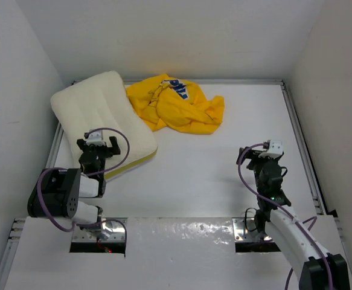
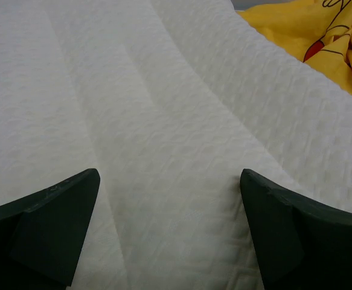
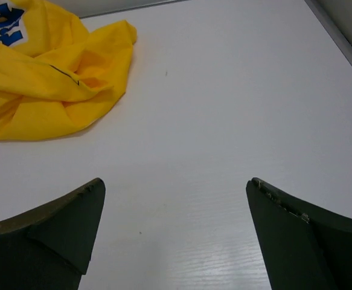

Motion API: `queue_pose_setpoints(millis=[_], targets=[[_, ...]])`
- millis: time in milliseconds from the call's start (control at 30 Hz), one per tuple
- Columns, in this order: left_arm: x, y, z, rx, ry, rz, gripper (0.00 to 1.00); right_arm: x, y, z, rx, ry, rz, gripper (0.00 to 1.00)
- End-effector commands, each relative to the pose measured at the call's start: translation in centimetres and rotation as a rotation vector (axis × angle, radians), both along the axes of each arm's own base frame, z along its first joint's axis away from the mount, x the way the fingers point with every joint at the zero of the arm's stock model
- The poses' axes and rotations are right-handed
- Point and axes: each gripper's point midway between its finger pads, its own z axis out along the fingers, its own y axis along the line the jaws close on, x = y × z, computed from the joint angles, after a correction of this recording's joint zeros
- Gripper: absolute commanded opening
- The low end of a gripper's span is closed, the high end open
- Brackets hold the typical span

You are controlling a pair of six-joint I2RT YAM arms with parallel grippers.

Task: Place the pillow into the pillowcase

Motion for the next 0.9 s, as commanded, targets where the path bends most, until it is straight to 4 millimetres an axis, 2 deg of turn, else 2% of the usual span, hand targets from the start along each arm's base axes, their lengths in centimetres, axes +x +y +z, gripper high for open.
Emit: queue_pose_setpoints(millis=[0, 33, 100, 133, 167, 200, 233, 267, 300, 333, 367, 400, 433, 467, 500, 533, 567, 600, 633, 667, 700, 733, 767, 800, 833, 867], targets=[[0.6, 0.0, 1.3, 0.011, -0.044, 0.004, 1.0, -1.1, 0.4, -2.8, -0.01, 0.069, 0.034, 0.99], [0.6, 0.0, 1.3, 0.011, -0.043, 0.003, 1.0, -0.9, 0.6, -2.3, -0.01, 0.063, 0.047, 0.99], [0.6, -0.1, 1.4, 0.012, -0.046, 0.0, 1.0, -1.0, 1.5, -2.8, -0.014, 0.087, 0.102, 0.99], [0.6, -0.5, 2.2, 0.046, -0.076, -0.032, 1.0, -0.2, 1.9, -0.9, -0.016, 0.06, 0.118, 0.99], [1.3, -2.4, 2.8, 0.063, -0.072, -0.149, 1.0, 0.0, 2.6, -0.4, -0.029, 0.064, 0.164, 0.99], [1.7, -3.2, 5.9, 0.085, -0.119, -0.201, 1.0, 0.5, 3.1, 1.1, -0.042, 0.066, 0.193, 0.99], [0.7, -4.9, 1.8, 0.144, 0.129, -0.342, 1.0, 0.7, 3.5, 1.1, -0.062, 0.1, 0.225, 0.99], [3.5, -5.5, 8.6, 0.214, 0.056, -0.399, 1.0, 0.5, 4.2, 0.8, -0.097, 0.151, 0.288, 0.99], [3.8, -6.3, 9.8, 0.229, 0.1, -0.459, 1.0, 1.5, 4.5, 3.6, -0.116, 0.12, 0.304, 0.99], [3.8, -6.1, 12.0, 0.274, 0.182, -0.488, 1.0, 1.8, 5.0, 3.4, -0.152, 0.169, 0.346, 0.9], [3.3, -5.9, 13.0, 0.298, 0.214, -0.494, 1.0, 1.6, 5.7, 3.1, -0.16, 0.233, 0.404, 0.78], [2.0, -5.4, 12.6, 0.384, 0.285, -0.522, 1.0, 2.9, 6.4, 6.8, -0.171, 0.188, 0.434, 0.62], [1.3, -5.4, 15.1, 0.466, 0.243, -0.55, 1.0, 3.1, 6.9, 5.3, -0.184, 0.286, 0.48, 0.3], [0.7, -5.3, 15.5, 0.562, 0.242, -0.589, 1.0, 4.7, 8.1, 8.8, -0.175, 0.238, 0.519, 0.23], [-0.6, -4.9, 14.9, 0.735, 0.281, -0.665, 1.0, 5.4, 8.9, 9.6, -0.166, 0.246, 0.544, 0.22], [-0.9, -4.6, 15.6, 0.79, 0.275, -0.672, 1.0, 6.2, 9.6, 10.0, -0.147, 0.26, 0.558, 0.27], [-1.3, -4.3, 16.1, 0.816, 0.274, -0.66, 1.0, 8.2, 10.5, 10.5, -0.142, 0.279, 0.56, 0.57], [-1.5, -4.3, 16.6, 0.815, 0.272, -0.662, 1.0, 8.8, 12.2, 10.7, -0.16, 0.281, 0.591, 0.65], [-3.1, -4.9, 14.6, 0.782, 0.36, -0.746, 1.0, 10.7, 13.5, 10.3, -0.189, 0.29, 0.599, 0.8], [-4.4, -6.4, 13.5, 0.844, 0.36, -0.912, 1.0, 11.3, 15.1, 9.8, -0.244, 0.295, 0.598, 0.87], [-5.6, -7.4, 11.9, 0.874, 0.401, -1.044, 1.0, 13.3, 16.4, 8.8, -0.299, 0.309, 0.614, 0.93], [-7.7, -7.8, 10.0, 0.851, 0.481, -1.145, 1.0, 14.2, 17.3, 8.2, -0.317, 0.315, 0.62, 0.94], [-8.1, -7.6, 8.6, 0.822, 0.536, -1.153, 1.0, 15.2, 18.3, 7.6, -0.31, 0.326, 0.618, 0.94], [-8.1, -6.7, 6.6, 0.793, 0.634, -1.127, 1.0, 17.3, 19.7, 6.4, -0.25, 0.36, 0.604, 0.94], [-8.1, -6.7, 6.2, 0.784, 0.65, -1.135, 1.0, 18.3, 20.3, 5.8, -0.224, 0.378, 0.595, 0.94], [-8.7, -5.8, 4.6, 0.803, 0.715, -1.134, 1.0, 19.3, 20.9, 5.0, -0.186, 0.401, 0.578, 0.94]])
